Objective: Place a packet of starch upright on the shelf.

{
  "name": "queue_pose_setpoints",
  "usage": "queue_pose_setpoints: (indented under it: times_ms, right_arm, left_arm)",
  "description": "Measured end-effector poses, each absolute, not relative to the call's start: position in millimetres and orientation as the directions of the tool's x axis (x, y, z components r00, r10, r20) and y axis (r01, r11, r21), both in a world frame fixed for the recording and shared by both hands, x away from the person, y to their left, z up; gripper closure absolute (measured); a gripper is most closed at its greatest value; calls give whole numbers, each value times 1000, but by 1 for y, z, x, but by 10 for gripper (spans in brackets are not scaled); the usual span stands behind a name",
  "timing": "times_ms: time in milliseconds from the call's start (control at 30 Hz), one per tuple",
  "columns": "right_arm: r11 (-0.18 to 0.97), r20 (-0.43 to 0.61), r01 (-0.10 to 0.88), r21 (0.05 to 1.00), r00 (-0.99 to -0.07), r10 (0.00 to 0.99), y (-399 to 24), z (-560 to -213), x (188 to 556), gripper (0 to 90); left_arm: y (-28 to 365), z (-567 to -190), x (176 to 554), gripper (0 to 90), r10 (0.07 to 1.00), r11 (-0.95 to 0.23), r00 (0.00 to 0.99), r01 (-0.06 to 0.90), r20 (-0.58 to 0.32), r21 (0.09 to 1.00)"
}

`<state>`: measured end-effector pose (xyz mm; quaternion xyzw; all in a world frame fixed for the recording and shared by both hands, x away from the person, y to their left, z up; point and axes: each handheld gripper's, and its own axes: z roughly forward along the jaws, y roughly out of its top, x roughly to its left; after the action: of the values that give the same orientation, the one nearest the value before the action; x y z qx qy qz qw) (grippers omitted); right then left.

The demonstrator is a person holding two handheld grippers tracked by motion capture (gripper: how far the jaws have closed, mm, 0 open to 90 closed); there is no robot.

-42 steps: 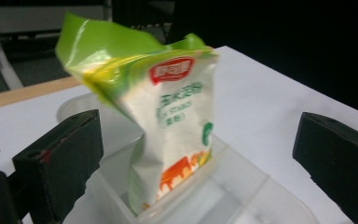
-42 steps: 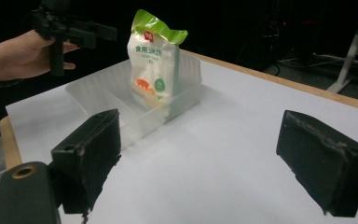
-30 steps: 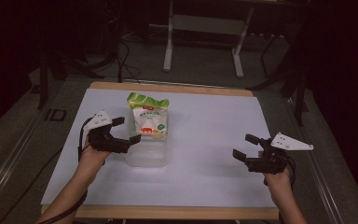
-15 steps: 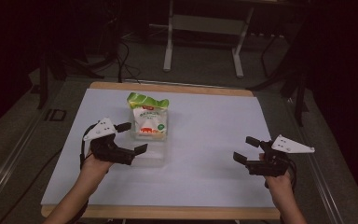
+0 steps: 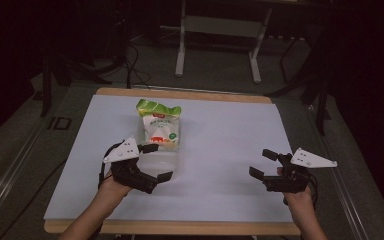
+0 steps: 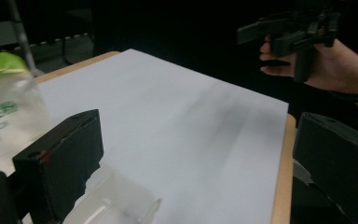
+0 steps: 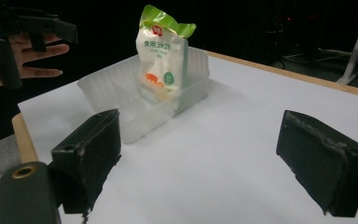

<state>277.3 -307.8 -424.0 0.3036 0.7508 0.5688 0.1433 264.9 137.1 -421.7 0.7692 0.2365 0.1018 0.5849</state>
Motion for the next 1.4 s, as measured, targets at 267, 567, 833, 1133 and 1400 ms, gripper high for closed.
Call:
queue_pose_setpoints:
  times_ms: [267,567,833,1133,1400]
  right_arm:
    - [168,134,294,941,-779,612,-306,-428,276,136]
    - [167,141,299,940,-782,607,-306,-434,275,136]
    - [186,139,304,934,-790,597,-301,-441,273,136]
    - [201,148,318,927,-800,581,-297,-450,271,136]
    - [222,157,335,916,-806,571,-295,-461,265,136]
  left_arm:
    - [118,-425,258,20,422,-231,900,224,-110,947]
    - [94,-439,251,20,345,-268,933,197,-96,943]
    - [78,-449,247,20,284,-302,956,161,-73,940]
    - [73,-460,243,20,233,-333,971,136,-59,933]
    - [74,-473,241,20,217,-337,973,147,-76,930]
